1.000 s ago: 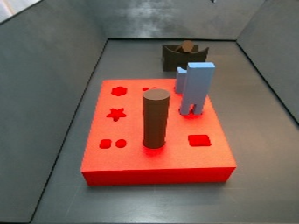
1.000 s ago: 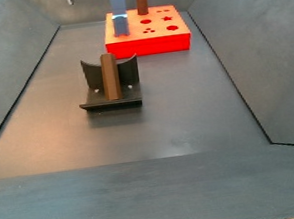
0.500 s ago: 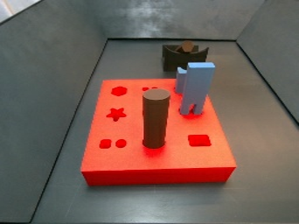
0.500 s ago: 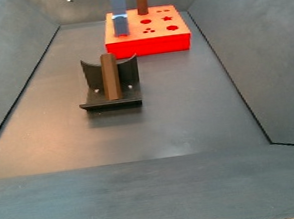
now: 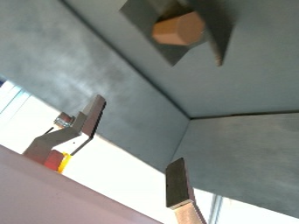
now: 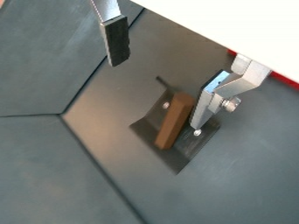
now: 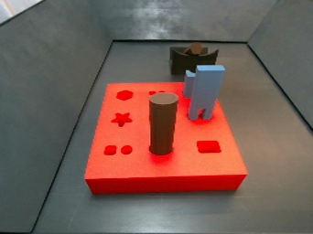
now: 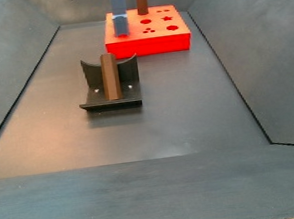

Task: Pick up the hexagon object. Move up. Place the hexagon object on the fixture. Regrasp the hexagon object. Move to above the board. Insert the hexagon object.
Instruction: Regrasp the hexagon object.

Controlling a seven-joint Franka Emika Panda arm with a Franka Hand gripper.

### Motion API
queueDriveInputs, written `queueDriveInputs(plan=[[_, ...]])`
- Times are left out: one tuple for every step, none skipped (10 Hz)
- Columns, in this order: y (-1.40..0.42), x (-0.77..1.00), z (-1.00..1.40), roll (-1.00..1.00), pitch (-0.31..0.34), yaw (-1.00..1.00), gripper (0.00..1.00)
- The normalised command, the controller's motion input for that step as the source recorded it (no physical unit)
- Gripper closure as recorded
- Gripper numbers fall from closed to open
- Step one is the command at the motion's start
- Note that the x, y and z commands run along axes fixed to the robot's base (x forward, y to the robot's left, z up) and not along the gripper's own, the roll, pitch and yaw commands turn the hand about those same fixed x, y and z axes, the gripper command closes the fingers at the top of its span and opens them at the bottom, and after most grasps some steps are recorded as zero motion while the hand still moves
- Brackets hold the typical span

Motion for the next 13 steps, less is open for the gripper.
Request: queueDriveInputs(plan=[[-0.04,0.11,-0.02,1.0,0.145,0.08,0.0],[-0.05,0.11,-0.02,0.9,0.178,0.11,0.0],[-0.05,0.12,-0.03,0.71,0.179,0.13,0.0],[-0.05,0.12,-0.02,0.59,0.173,0.15,0.0],[-0.05,0.12,-0.02,0.36,0.155,0.17,0.0],[-0.03,0.11,-0.01,0.25,0.133,0.19,0.0],[-0.04,0.09,-0.01,0.18,0.091,0.2,0.0],[-0.04,0.09,-0.01,0.16,0.07,0.2,0.0],[0.07,0.04,-1.0,0.19,-0.005,0.2,0.0],[0.07,0.04,-1.0,0.19,-0.011,0.19,0.0],[0.06,0.05,-1.0,0.18,-0.046,0.15,0.0],[0.05,0.06,-1.0,0.16,-0.062,0.12,0.0],[0.05,0.07,-1.0,0.12,-0.071,0.09,0.0]])
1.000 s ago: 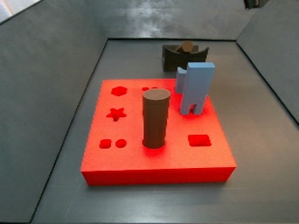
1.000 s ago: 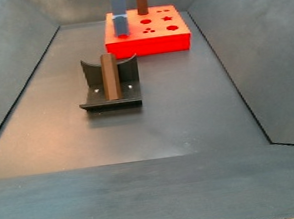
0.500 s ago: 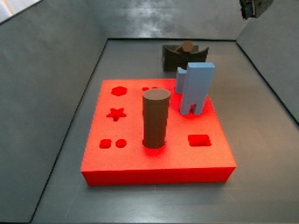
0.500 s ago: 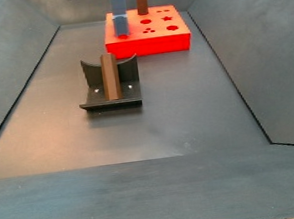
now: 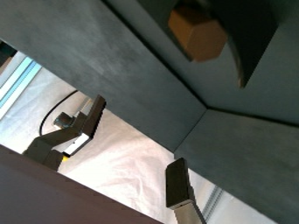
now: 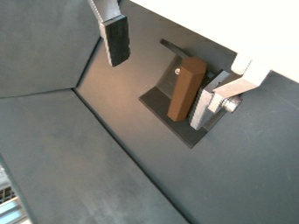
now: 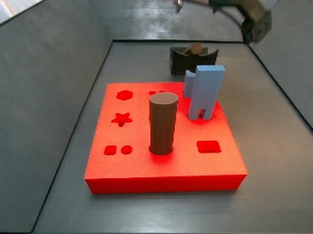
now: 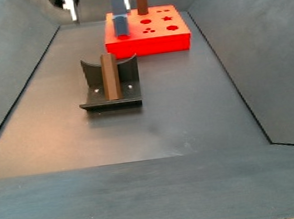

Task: Pick up the hexagon object. Move up. Place the hexagon object on the fixture. Regrasp the hexagon object. Move to above the board. Insert the hexagon object.
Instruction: Regrasp the hexagon object.

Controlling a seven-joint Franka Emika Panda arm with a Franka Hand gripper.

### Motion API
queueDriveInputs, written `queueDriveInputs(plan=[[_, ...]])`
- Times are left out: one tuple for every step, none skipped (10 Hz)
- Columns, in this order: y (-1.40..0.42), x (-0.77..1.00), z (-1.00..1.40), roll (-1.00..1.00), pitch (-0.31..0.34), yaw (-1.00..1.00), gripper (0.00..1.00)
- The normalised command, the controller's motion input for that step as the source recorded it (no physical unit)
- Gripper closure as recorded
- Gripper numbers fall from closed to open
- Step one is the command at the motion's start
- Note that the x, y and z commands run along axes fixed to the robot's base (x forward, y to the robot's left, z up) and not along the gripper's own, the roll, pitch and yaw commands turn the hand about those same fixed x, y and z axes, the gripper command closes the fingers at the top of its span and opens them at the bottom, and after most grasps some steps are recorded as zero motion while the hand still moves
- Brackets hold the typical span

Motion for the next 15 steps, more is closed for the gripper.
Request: queueDriveInputs(plan=[[0.05,0.08,-1.0,0.1,-0.075,0.07,0.0],[0.04,0.09,-1.0,0.08,-0.074,0.04,0.0],[0.04,0.1,-1.0,0.07,-0.072,0.03,0.0],[0.03,0.11,-1.0,0.06,-0.063,0.01,0.0],[0.03,0.12,-1.0,0.06,-0.053,0.0,0.0],[0.02,0.12,-1.0,0.06,-0.039,-0.01,0.0],[0.01,0.11,-0.86,0.05,-0.03,-0.01,0.0],[0.01,0.1,-0.72,0.05,-0.021,0.0,0.0],[0.0,0.08,-0.58,0.05,-0.018,0.0,0.0],[0.0,0.08,-0.4,0.04,-0.014,0.01,0.0],[0.0,0.08,-0.27,0.04,-0.009,0.01,0.0],[-0.02,0.02,-0.18,0.04,0.001,0.01,0.0],[-0.02,0.02,-0.18,0.04,-0.002,0.02,0.0],[-0.02,0.02,-0.18,0.04,-0.003,0.02,0.0],[-0.02,0.02,-0.18,0.04,-0.003,0.02,0.0]])
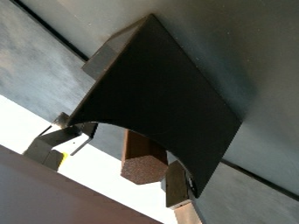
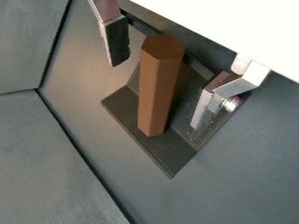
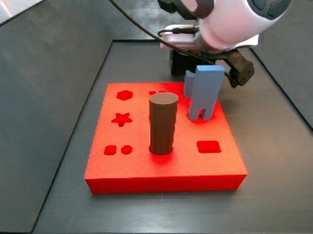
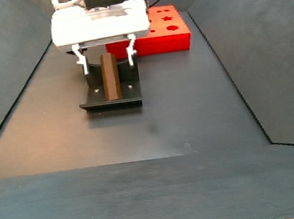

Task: Pick up the hexagon object. Move up. Place the hexagon object on the fixture. Regrasp the hexagon object. Move to above the board. Insert the hexagon object.
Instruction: Regrasp the hexagon object, then move to above the board.

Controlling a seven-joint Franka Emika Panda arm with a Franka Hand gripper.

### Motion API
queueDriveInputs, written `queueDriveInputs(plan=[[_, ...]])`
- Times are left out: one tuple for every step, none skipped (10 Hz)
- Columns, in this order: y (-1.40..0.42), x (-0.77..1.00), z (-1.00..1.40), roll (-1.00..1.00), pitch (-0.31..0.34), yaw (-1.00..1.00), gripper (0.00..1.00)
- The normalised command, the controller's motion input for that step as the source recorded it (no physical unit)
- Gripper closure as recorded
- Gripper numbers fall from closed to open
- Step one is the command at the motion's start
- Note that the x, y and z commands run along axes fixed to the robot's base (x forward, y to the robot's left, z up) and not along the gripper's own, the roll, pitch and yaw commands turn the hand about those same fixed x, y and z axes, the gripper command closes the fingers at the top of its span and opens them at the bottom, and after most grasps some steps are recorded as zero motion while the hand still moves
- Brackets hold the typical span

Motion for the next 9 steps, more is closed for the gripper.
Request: queueDriveInputs(plan=[[0.0,0.0,0.0,0.0,0.0,0.0,1.0],[0.04,0.09,1.0,0.08,-0.173,-0.22,1.0],[0.04,0.09,1.0,0.08,-0.17,-0.23,1.0],[0.03,0.07,1.0,0.05,-0.102,-0.24,1.0],[0.03,0.07,1.0,0.03,-0.072,-0.24,1.0],[0.04,0.06,1.0,-0.01,-0.004,-0.22,1.0],[0.04,0.06,1.0,-0.03,0.029,-0.21,1.0],[0.04,0.05,1.0,-0.06,0.087,-0.16,1.0],[0.04,0.04,1.0,-0.07,0.126,-0.12,1.0]])
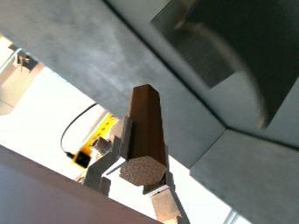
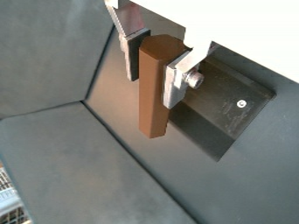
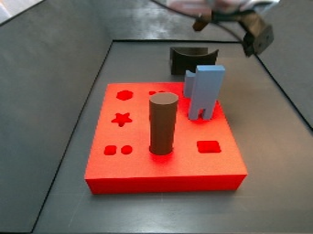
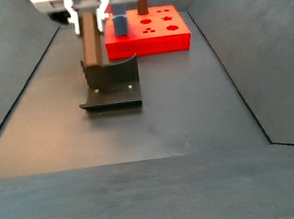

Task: Pick up the hexagon object. Move up. Place the hexagon object on the fixture. Regrasp the hexagon object. Move to above the board. Insert the hexagon object.
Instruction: Move to above the board.

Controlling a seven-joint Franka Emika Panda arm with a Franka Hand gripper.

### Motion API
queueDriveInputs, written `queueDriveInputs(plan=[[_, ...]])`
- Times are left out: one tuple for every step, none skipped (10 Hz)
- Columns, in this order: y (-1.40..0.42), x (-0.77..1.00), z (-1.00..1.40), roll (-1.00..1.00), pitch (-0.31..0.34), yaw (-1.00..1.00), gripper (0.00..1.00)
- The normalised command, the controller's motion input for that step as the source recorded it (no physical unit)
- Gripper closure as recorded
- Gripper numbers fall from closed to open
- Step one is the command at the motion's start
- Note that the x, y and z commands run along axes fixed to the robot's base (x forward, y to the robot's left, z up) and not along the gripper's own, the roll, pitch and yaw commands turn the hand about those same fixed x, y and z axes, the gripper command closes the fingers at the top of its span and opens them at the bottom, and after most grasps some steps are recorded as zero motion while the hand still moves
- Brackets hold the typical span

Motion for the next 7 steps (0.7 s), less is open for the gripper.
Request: queueDriveInputs(plan=[[0.03,0.03,1.0,-0.07,0.147,-0.08,1.0],[0.03,0.02,1.0,-0.07,0.159,-0.04,1.0],[0.03,0.01,1.0,-0.06,0.162,0.0,1.0],[0.02,0.01,1.0,-0.05,0.16,0.05,1.0],[0.02,0.01,1.0,-0.05,0.154,0.07,1.0],[0.01,0.01,1.0,-0.04,0.149,0.09,1.0],[0.0,0.02,1.0,-0.04,0.141,0.11,1.0]])
